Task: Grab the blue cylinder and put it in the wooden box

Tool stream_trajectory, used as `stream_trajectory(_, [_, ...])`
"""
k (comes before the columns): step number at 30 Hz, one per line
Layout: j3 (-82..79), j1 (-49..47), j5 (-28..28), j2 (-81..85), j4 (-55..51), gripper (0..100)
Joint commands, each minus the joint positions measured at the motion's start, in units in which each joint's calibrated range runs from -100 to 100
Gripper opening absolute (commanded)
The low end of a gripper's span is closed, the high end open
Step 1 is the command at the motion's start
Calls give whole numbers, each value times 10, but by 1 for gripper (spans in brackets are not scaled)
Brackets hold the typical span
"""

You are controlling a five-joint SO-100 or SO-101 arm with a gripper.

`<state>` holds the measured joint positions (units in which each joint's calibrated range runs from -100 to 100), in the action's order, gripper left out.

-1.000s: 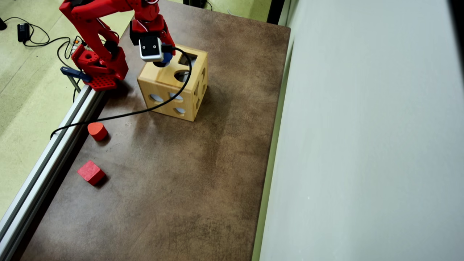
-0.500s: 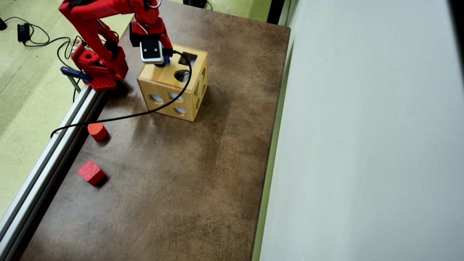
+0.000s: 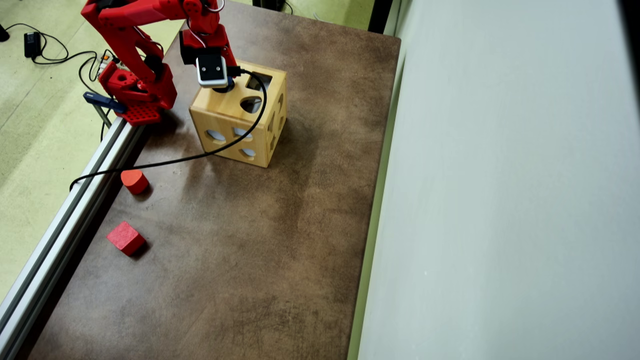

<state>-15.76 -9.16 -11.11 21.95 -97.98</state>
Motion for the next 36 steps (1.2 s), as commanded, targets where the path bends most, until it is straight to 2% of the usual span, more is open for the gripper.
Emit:
stream_trajectory(1, [1,3,3,22,-2,16])
stream_trajectory(6, [1,2,19,20,-2,16])
stream_trajectory(36, [1,28,15,23,-1,16])
